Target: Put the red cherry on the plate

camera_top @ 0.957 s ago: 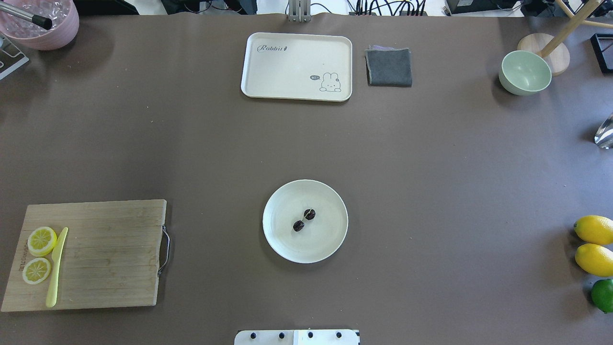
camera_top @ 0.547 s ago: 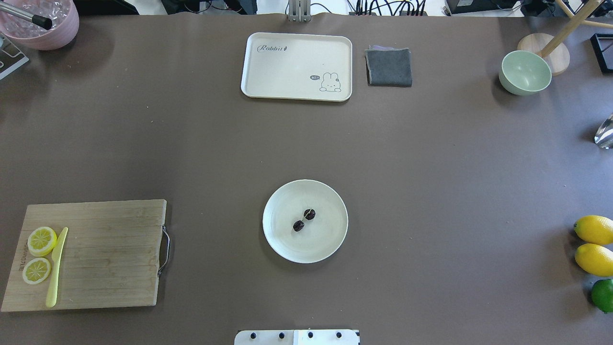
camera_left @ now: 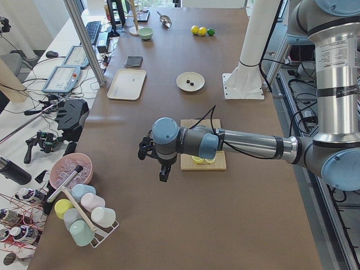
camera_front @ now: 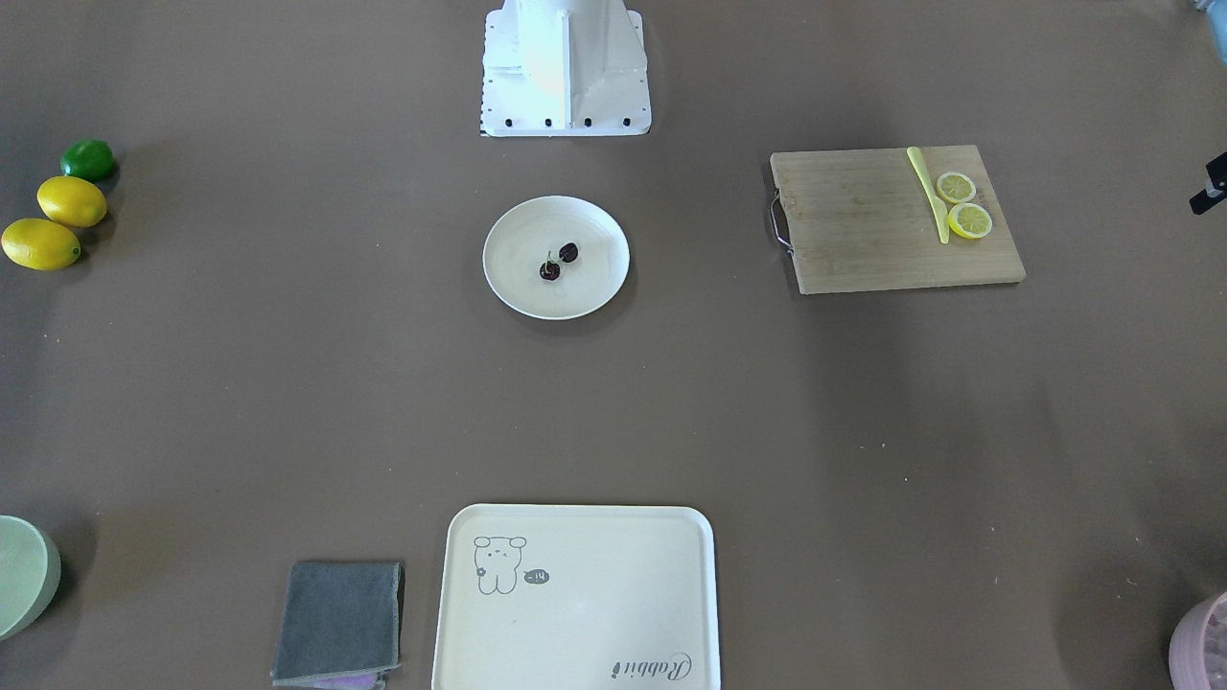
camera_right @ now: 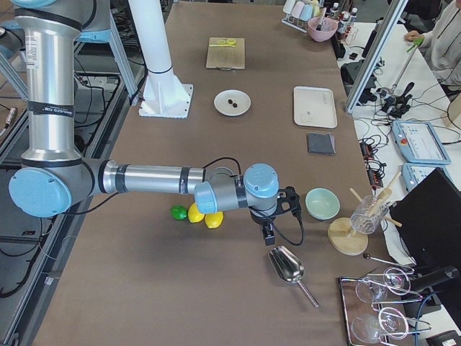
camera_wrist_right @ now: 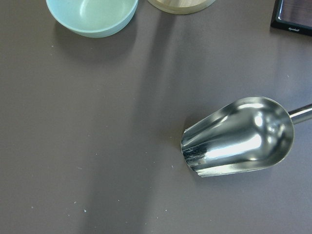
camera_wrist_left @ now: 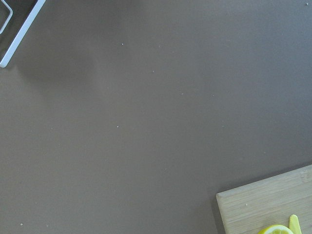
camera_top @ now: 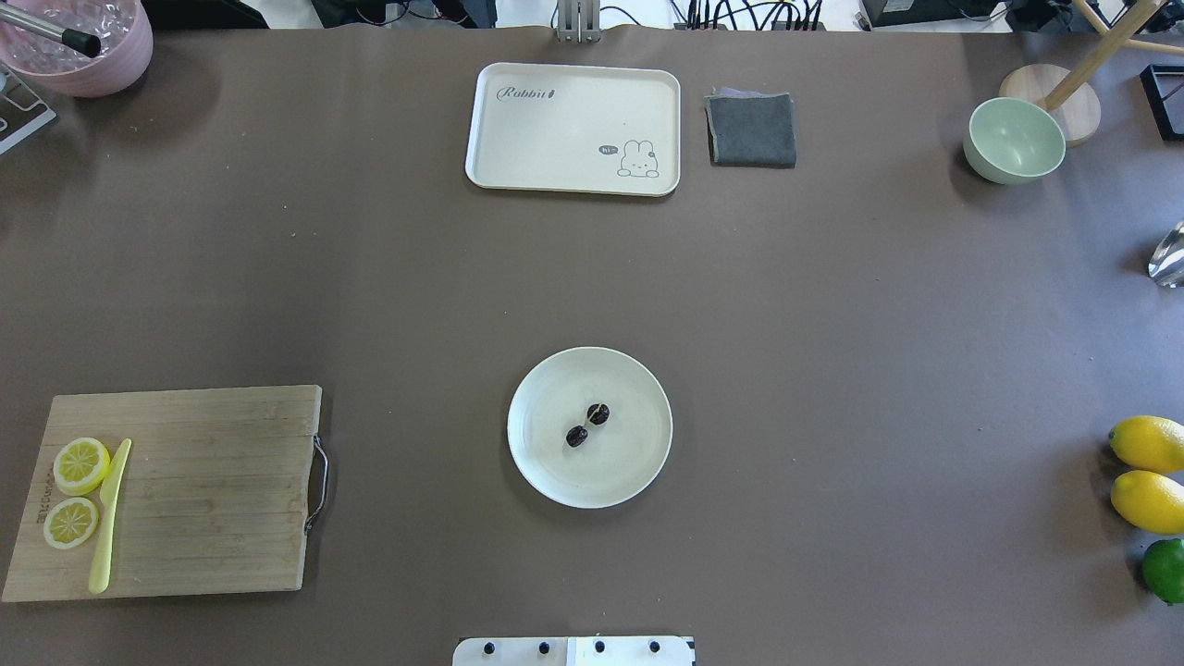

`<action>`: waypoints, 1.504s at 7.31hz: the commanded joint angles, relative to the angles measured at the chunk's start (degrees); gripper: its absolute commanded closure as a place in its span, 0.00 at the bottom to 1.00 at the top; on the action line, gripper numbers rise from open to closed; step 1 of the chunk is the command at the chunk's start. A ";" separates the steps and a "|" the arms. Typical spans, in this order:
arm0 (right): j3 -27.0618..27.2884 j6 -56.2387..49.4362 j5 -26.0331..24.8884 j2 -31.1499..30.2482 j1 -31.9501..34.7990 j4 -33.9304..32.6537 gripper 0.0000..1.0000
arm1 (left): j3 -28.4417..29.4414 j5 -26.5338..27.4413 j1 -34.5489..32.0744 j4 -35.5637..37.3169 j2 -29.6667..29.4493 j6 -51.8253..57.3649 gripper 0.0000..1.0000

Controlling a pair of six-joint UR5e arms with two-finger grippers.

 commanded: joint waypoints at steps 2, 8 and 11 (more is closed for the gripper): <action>0.04 0.09 -0.33 0.06 -1.64 0.15 0.00 | 0.66 0.03 -0.76 0.18 -0.28 0.25 0.02; 1.09 0.35 0.98 0.06 -1.55 0.50 0.00 | 1.45 1.79 -0.51 0.18 0.16 0.07 0.02; 1.00 0.35 0.90 0.41 -1.64 0.50 0.00 | 1.36 1.70 -0.51 0.18 0.43 0.25 0.02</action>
